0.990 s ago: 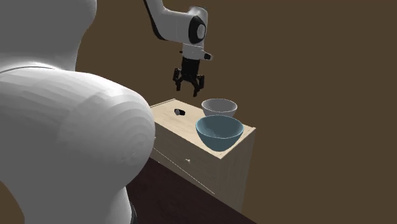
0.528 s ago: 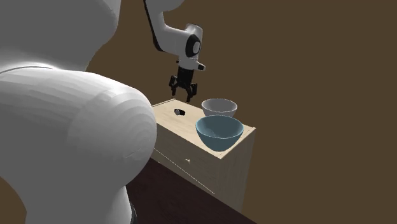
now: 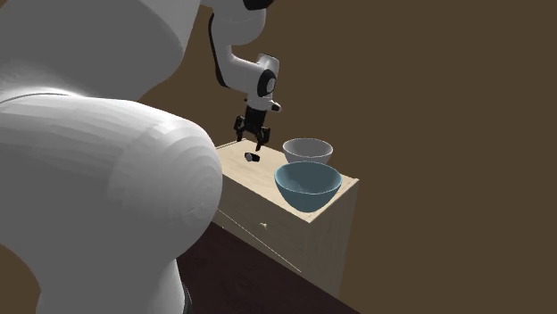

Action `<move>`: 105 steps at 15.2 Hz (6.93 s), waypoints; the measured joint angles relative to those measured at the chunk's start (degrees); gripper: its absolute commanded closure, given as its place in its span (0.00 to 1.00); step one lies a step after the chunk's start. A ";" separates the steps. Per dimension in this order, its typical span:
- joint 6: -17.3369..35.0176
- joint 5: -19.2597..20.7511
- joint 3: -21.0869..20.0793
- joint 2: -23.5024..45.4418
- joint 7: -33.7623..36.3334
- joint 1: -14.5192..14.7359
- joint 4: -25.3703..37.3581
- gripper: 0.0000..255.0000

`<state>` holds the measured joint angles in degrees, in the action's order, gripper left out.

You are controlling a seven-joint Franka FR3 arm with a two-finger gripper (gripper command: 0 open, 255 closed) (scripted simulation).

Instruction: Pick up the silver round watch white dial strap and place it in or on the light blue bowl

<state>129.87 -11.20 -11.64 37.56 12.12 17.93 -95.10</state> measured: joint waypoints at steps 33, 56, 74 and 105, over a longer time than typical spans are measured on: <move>-2.50 -0.03 -0.24 -2.51 1.17 0.31 0.26 1.00; -14.97 -0.29 -0.58 -11.74 3.37 -0.69 3.71 1.00; -12.75 -5.38 5.46 -38.98 -17.01 -12.73 -30.42 1.00; -3.03 -5.21 11.84 -40.74 -31.32 -18.07 -44.93 1.00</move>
<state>126.83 -16.41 0.20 -3.18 -19.20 -0.14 -140.03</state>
